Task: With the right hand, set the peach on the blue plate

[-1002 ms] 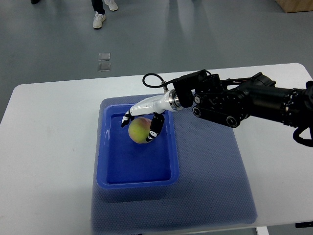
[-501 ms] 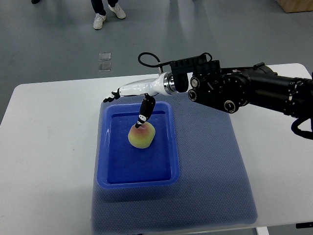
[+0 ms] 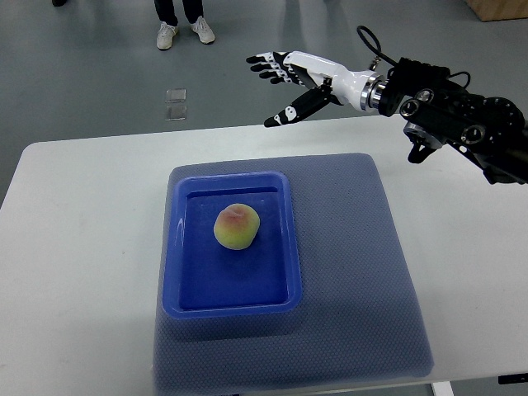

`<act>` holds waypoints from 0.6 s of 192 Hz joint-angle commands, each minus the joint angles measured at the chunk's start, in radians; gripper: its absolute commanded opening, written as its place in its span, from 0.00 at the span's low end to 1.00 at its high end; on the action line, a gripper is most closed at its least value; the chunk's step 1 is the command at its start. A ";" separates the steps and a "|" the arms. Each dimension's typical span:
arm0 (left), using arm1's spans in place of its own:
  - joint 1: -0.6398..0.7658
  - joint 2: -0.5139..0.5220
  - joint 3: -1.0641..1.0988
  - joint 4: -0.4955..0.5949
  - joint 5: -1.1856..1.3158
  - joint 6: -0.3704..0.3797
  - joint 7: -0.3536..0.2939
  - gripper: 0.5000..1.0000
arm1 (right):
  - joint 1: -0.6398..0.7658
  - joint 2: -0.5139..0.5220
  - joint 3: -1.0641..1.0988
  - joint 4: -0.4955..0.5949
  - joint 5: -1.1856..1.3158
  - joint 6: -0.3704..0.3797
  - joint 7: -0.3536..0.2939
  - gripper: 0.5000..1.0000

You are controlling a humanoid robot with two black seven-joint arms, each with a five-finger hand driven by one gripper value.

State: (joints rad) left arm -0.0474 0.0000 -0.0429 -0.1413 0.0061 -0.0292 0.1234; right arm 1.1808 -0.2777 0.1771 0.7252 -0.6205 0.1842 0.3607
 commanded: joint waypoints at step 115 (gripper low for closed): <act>0.000 0.000 0.002 -0.001 0.000 0.000 0.001 1.00 | -0.308 -0.026 0.338 -0.004 0.418 -0.269 -0.077 0.85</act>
State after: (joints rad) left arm -0.0475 0.0000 -0.0414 -0.1427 0.0061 -0.0292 0.1240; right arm 0.8783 -0.3027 0.5134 0.7208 -0.2463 -0.0819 0.2837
